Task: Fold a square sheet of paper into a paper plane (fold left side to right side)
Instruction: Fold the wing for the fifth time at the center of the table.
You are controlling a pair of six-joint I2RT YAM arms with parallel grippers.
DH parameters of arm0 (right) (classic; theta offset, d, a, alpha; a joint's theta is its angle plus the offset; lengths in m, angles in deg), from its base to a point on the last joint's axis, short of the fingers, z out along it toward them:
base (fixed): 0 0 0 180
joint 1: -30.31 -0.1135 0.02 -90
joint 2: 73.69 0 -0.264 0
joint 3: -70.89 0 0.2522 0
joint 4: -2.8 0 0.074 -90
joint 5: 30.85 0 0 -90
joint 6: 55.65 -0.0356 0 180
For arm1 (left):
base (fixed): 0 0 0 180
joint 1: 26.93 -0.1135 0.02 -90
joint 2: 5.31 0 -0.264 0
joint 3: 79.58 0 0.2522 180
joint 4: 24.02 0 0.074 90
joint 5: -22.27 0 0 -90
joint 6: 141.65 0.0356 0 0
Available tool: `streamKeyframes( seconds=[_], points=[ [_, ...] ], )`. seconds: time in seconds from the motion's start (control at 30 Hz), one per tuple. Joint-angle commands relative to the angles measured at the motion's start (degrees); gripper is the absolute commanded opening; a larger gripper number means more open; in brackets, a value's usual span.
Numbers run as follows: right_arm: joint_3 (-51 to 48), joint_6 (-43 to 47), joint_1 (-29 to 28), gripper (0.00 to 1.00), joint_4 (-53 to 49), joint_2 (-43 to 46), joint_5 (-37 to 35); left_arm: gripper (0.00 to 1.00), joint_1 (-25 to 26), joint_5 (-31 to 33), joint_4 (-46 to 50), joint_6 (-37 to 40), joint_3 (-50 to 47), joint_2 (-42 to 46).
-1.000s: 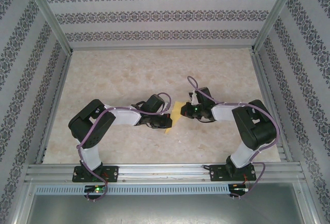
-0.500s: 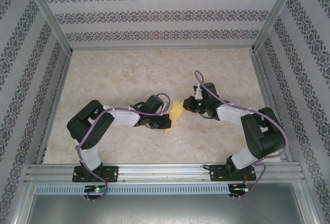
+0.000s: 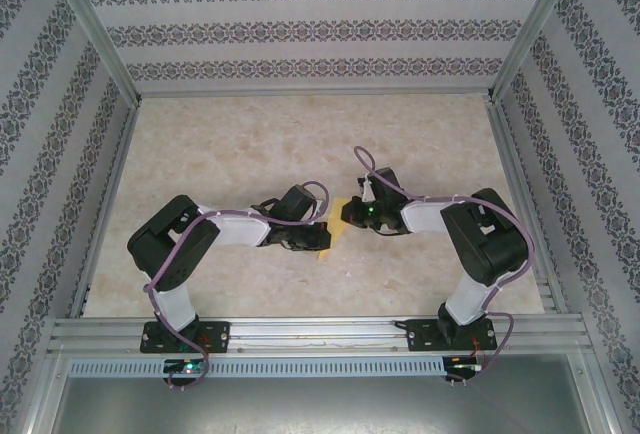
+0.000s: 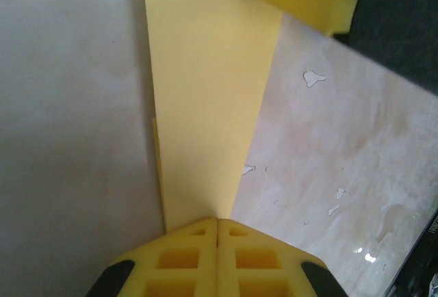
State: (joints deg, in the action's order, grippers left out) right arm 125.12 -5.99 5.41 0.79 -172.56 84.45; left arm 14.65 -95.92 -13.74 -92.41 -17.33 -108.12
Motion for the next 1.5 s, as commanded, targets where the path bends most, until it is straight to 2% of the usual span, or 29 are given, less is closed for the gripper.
streamKeyframes(
  seconds=[0.0,0.43,0.67,0.93,1.03,1.13,1.33,1.47],
  points=[
    [1.21,2.07,2.43,0.00,0.22,-1.51,-1.97,0.00,0.43,6.02,11.77,0.12,-3.28,-1.89],
    [4.02,4.21,10.29,0.00,-1.11,-5.05,0.74,0.00,0.48,5.89,12.14,0.26,-3.14,-1.96],
    [6.53,4.25,13.84,0.00,-1.21,-6.63,4.50,0.00,0.43,5.95,11.85,-0.01,-3.31,-1.61],
    [6.71,3.85,14.34,0.00,-7.21,5.56,5.68,0.00,0.43,5.23,9.66,-0.85,-3.59,-0.99],
    [3.57,0.62,12.62,0.00,-7.16,9.62,6.66,0.00,0.43,5.24,9.15,-0.97,-3.49,-0.74],
    [-0.14,-3.99,8.09,0.00,-4.58,11.69,6.18,0.00,0.43,5.38,8.73,-1.14,-3.32,-0.73],
    [-4.05,-11.27,-1.25,0.00,1.29,11.53,2.67,0.00,0.47,5.25,8.02,-1.19,-2.83,-1.14],
    [-4.87,-13.27,-4.80,0.00,3.75,9.47,1.16,0.00,0.43,4.99,7.68,-1.30,-2.78,-1.34]
  ],
)
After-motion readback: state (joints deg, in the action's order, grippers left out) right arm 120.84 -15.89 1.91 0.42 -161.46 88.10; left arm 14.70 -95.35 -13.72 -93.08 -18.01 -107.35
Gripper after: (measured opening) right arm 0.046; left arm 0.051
